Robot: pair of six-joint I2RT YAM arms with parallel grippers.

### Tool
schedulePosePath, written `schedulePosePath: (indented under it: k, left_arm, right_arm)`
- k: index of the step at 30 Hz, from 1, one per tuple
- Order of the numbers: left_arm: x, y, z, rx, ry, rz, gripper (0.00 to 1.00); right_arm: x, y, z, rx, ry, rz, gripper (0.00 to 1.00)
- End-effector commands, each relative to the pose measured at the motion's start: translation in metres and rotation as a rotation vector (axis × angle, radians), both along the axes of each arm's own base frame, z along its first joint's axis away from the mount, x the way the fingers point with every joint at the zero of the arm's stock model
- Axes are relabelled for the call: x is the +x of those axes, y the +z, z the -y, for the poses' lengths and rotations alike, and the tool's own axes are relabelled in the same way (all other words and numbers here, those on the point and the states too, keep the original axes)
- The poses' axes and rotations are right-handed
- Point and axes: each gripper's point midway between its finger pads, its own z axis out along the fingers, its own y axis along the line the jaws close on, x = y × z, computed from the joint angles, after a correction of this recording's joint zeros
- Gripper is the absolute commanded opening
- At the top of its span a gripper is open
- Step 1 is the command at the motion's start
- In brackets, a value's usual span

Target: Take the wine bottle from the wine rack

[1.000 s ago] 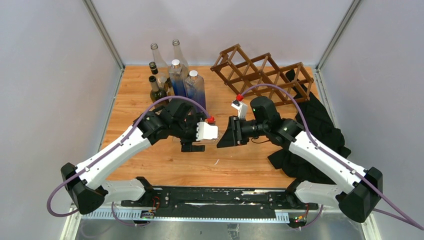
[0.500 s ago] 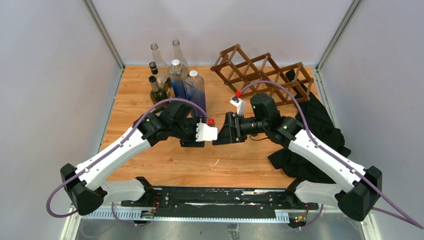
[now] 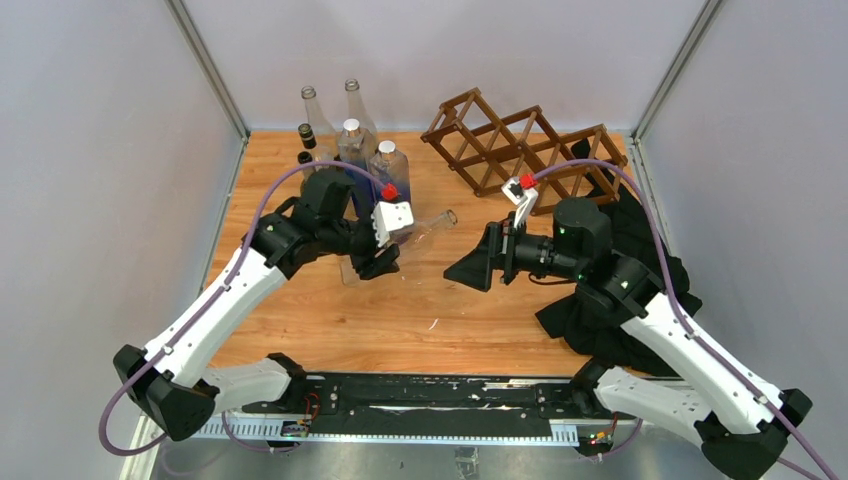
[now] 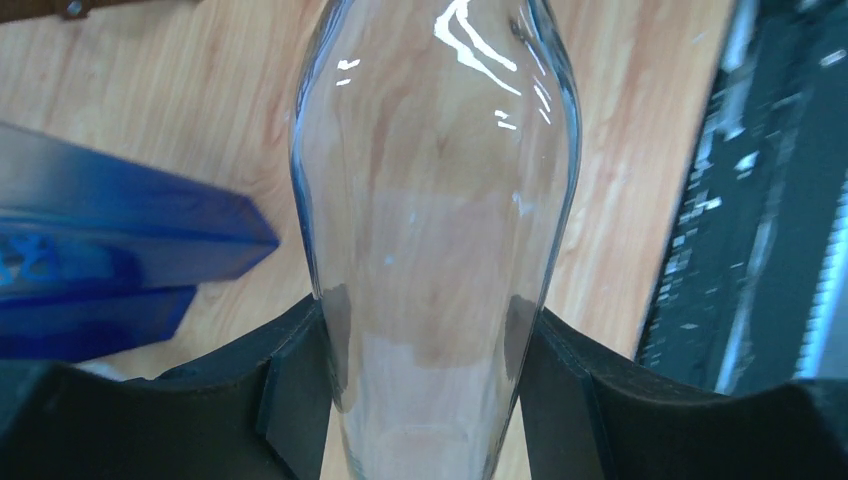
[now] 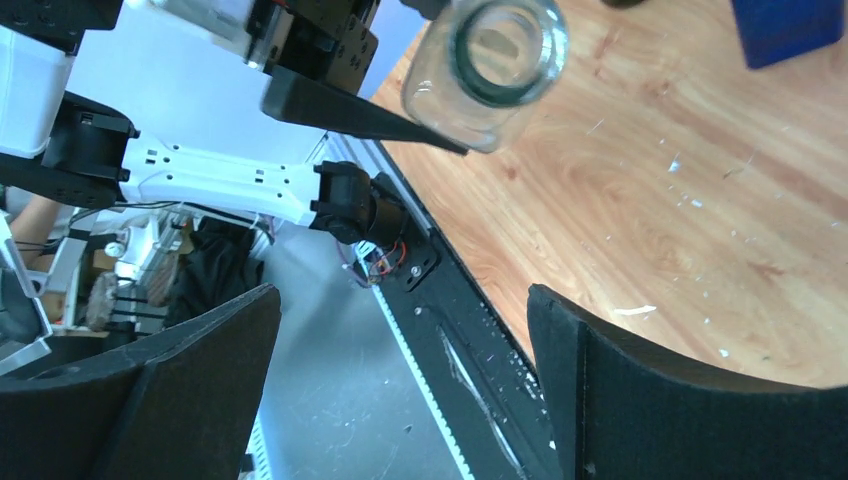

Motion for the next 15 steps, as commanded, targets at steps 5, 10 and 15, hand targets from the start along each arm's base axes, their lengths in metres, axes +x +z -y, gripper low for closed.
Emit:
schedulePosePath:
  k: [5, 10, 15]
  left_arm:
    - [-0.066, 0.084, 0.036, -0.373, -0.238, -0.185, 0.0]
    - [-0.084, 0.098, 0.039, -0.429, -0.286, -0.266, 0.0]
    - [-0.09, 0.106, 0.038, -0.457, -0.296, -0.269, 0.0]
  right_arm:
    - [0.012, 0.034, -0.003, 0.093, 0.004, 0.251, 0.97]
    - [0.001, 0.061, -0.019, 0.233, 0.101, 0.375, 0.98]
    - [-0.012, 0.069, -0.037, 0.269, 0.171, 0.443, 0.98]
